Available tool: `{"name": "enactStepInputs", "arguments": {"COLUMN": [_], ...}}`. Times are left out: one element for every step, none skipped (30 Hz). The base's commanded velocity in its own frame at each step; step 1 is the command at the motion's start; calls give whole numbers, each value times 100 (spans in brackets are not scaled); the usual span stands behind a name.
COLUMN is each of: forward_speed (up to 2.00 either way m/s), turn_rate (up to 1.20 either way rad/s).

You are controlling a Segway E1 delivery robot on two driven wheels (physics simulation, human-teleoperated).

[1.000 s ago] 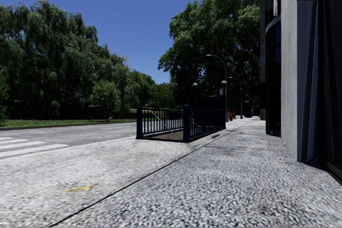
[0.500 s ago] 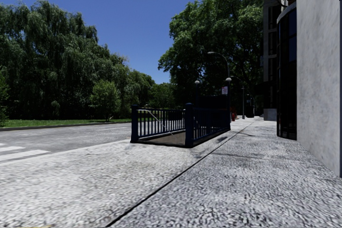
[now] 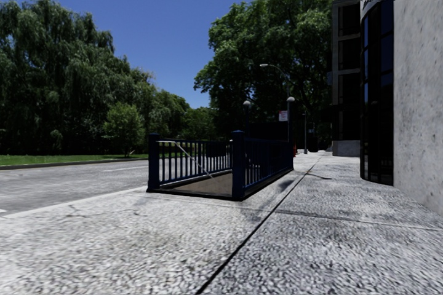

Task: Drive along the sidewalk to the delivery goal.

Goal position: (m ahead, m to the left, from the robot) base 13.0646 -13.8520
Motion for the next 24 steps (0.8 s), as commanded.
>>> {"name": "enactStepInputs", "arguments": {"forward_speed": [153, 153, 153, 153, 153, 153, 153, 153, 153, 153, 153, 153, 153, 153, 153, 153, 153, 153, 153, 153, 153, 153, 153, 153], "turn_rate": [-88, -88, -88, -88, -88, -88, -88, -88, -88, -88, -88, -88, -1, -1, 0, 0, 0, 0, 0, 0, 0, 0, 0, 0]}}
